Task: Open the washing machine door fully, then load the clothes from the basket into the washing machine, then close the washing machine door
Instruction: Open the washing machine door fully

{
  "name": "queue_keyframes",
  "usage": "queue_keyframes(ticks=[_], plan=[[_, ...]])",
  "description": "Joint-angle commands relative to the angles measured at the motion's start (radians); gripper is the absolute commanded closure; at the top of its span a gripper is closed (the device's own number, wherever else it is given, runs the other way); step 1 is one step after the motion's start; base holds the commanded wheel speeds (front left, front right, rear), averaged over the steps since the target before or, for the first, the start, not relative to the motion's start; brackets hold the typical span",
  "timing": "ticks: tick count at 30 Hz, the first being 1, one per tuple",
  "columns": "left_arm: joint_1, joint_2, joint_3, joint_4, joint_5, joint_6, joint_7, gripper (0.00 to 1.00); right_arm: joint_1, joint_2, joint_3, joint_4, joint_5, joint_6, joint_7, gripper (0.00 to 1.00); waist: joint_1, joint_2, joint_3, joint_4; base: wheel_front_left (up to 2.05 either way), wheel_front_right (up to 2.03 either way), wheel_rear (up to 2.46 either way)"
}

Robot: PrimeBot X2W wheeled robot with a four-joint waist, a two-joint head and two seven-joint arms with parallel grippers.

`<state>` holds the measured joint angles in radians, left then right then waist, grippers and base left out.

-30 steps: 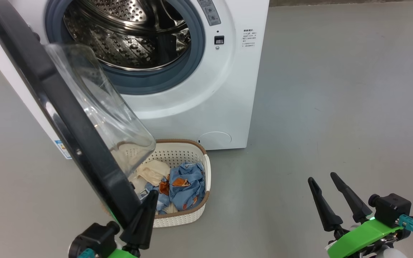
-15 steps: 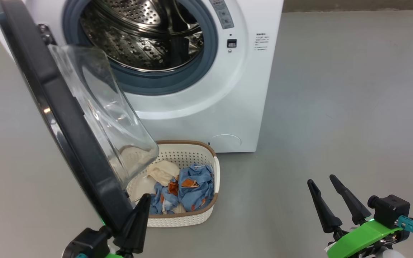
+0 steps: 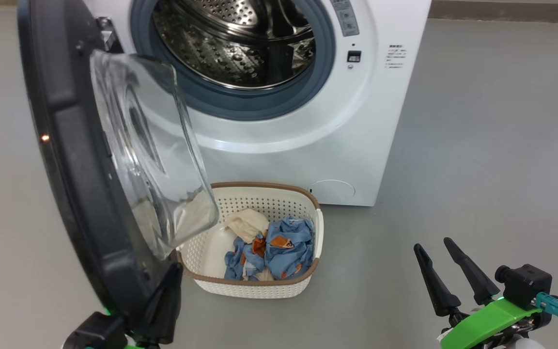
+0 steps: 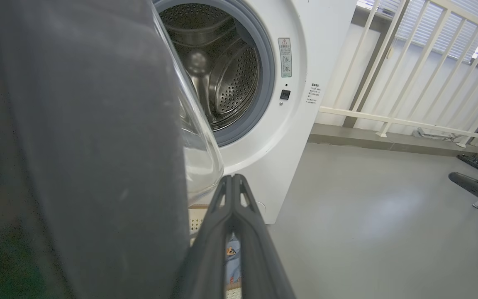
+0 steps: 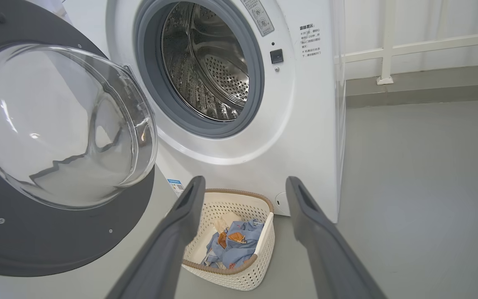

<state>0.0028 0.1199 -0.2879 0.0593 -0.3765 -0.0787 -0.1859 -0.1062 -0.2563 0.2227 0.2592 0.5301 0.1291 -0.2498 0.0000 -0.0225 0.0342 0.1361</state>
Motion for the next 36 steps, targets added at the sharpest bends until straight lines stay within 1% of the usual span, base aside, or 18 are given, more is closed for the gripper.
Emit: queue_keyframes(ticks=[1, 10, 16, 27, 36], plan=[[-0.034, 0.032, 0.062, -0.024, -0.014, 0.025, -0.002, 1.0, -0.025, -0.007, 0.024, -0.02, 0.007, 0.002, -0.012, 0.0, 0.0, 0.0, 0.009, 0.017, 0.0, 0.0, 0.0], [-0.038, 0.05, 0.094, -0.025, -0.025, 0.051, 0.001, 1.0, -0.033, 0.001, 0.025, -0.018, 0.004, 0.002, -0.012, 0.0, 0.0, 0.0, 0.023, 0.062, 0.0, 0.0, 0.0], [-0.046, 0.064, 0.129, -0.017, -0.034, 0.078, 0.002, 1.0, -0.037, 0.005, 0.023, -0.018, 0.001, 0.002, -0.012, 0.0, 0.0, 0.0, 0.031, 0.091, 0.0, 0.0, 0.0], [-0.093, 0.118, 0.199, 0.018, -0.056, 0.104, 0.015, 1.0, -0.049, 0.012, 0.015, -0.023, -0.004, 0.002, -0.012, 0.0, 0.0, 0.0, 0.062, 0.147, 0.0, 0.0, 0.0], [-0.138, 0.171, 0.264, 0.068, -0.087, 0.109, 0.018, 1.0, -0.073, 0.015, 0.019, -0.026, -0.009, 0.002, -0.012, 0.0, 0.0, 0.0, 0.103, 0.162, 0.0, 0.0, 0.0]])
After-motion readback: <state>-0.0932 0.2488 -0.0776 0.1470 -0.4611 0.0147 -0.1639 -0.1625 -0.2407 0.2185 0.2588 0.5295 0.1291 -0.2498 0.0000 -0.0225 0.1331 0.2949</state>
